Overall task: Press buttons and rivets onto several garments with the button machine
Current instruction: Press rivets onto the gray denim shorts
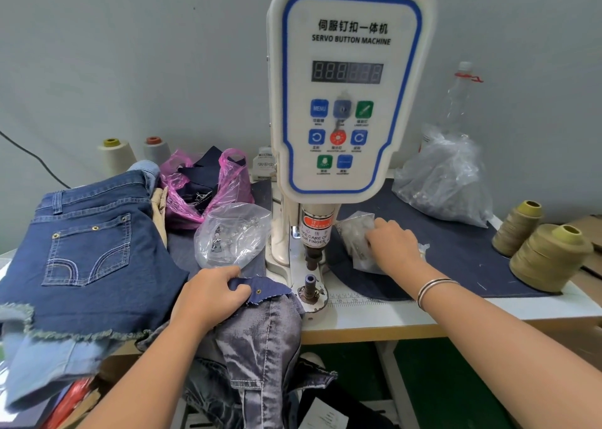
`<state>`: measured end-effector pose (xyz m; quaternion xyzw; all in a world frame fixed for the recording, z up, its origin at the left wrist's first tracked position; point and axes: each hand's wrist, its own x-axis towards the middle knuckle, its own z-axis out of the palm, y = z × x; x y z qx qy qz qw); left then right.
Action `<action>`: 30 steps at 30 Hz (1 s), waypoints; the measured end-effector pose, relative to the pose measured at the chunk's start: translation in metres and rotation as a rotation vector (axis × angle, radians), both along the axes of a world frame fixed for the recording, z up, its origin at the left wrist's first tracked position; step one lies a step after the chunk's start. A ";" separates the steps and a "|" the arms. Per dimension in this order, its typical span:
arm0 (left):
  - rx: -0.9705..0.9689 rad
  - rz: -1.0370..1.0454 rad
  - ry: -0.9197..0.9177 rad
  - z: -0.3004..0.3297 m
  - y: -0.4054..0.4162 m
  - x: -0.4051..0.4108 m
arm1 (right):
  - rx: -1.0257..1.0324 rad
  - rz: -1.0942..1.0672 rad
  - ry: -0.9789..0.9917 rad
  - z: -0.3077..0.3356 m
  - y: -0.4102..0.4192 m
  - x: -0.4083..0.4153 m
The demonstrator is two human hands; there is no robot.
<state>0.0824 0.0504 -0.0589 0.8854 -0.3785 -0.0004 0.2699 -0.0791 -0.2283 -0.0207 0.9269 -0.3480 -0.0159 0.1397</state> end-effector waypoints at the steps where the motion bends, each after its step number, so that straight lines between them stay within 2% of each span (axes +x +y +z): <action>1: -0.002 0.001 0.000 0.000 0.000 0.000 | 0.002 0.003 -0.009 0.000 0.000 -0.001; 8: 0.003 -0.006 0.000 0.001 0.000 -0.001 | 0.046 0.020 -0.111 0.002 0.002 -0.005; 12: 0.003 -0.006 0.001 0.002 0.001 -0.001 | 0.213 0.011 -0.300 0.004 -0.004 -0.012; 17: 0.007 -0.002 0.000 0.002 0.000 -0.001 | 0.512 -0.049 -0.645 0.007 -0.013 -0.028; 22: 0.017 -0.013 0.009 0.001 0.001 0.000 | 0.273 0.055 -0.902 0.022 0.011 -0.051; 23: 0.015 -0.018 0.013 0.001 0.001 0.000 | 0.353 0.066 -0.971 0.026 0.024 -0.053; 25: 0.012 -0.021 0.019 0.001 0.000 0.000 | 0.805 0.056 -1.074 0.031 0.060 -0.051; 26: 0.009 -0.019 0.020 0.001 0.000 0.000 | 1.050 0.047 -1.049 0.030 0.079 -0.048; 27: 0.008 -0.019 0.019 0.001 0.000 0.000 | 1.197 0.039 -0.978 0.027 0.095 -0.044; 28: 0.007 -0.019 0.017 0.001 0.000 0.001 | 1.267 0.032 -0.916 0.022 0.106 -0.040; 30: 0.009 -0.017 0.014 0.000 0.001 0.001 | 1.357 -0.001 -0.926 0.014 0.121 -0.033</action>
